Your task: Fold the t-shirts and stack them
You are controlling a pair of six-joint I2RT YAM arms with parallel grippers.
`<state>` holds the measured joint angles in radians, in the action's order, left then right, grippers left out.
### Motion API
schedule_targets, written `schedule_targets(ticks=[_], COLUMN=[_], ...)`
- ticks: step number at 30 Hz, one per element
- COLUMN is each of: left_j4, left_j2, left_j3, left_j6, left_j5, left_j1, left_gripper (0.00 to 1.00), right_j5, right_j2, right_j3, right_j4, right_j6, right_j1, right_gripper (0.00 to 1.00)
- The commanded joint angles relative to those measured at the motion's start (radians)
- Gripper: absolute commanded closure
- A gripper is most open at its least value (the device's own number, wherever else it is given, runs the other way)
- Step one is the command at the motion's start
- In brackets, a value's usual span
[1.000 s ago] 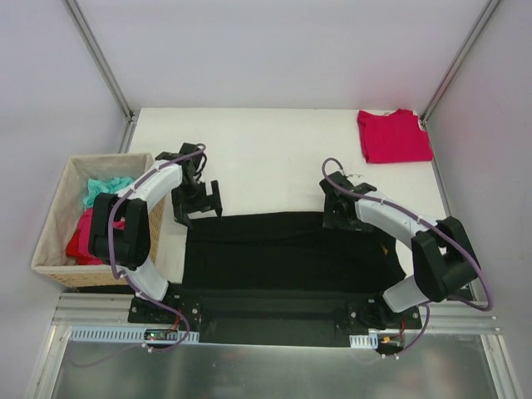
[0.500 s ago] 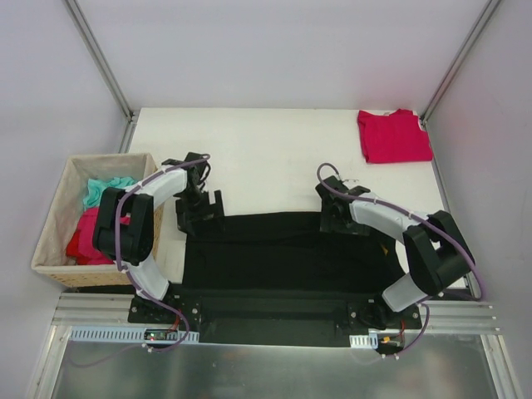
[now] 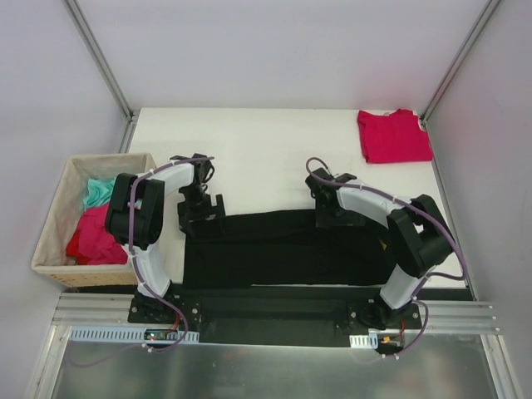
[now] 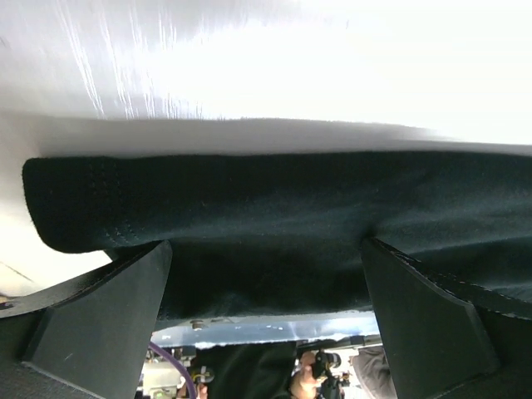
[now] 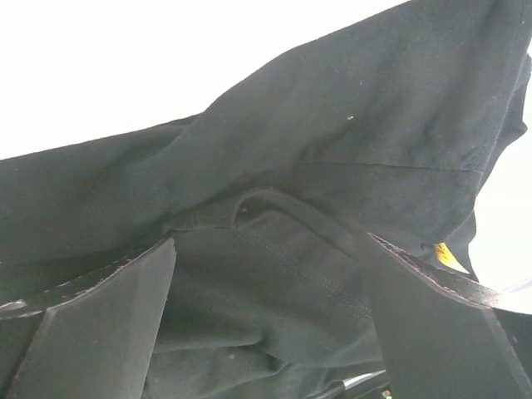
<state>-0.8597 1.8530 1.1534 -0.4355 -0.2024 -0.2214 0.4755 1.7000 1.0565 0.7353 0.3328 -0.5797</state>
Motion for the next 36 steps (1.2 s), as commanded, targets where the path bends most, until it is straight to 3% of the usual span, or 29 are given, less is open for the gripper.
schedule_targets(ticks=[1,10,24,33,36], left_j4=[0.028,-0.074,-0.140,-0.246,-0.252], left_j2=[0.057,0.213,0.388,0.538,0.537], left_j3=[0.096,0.377,0.614,0.949,0.947], left_j6=[0.012,0.035,0.038,0.050,0.055], left_j5=[0.047,0.070,0.084,0.106,0.084], left_j1=[0.013,0.037,0.117,0.132,0.131], left_gripper=[0.01,0.01,0.01,0.01,0.01], right_j5=[0.023,-0.001,-0.040,-0.058,-0.060], right_j2=[0.085,0.210,0.432,0.540,0.537], right_j3=[0.077,0.247,0.591,0.795,0.804], right_j4=[-0.044,-0.014,0.081,0.141,0.156], right_j6=[-0.005,-0.057,-0.141,-0.170,-0.172], right_j1=[0.010,0.078,0.195,0.213,0.212], right_gripper=[0.03,0.03,0.03,0.03,0.03])
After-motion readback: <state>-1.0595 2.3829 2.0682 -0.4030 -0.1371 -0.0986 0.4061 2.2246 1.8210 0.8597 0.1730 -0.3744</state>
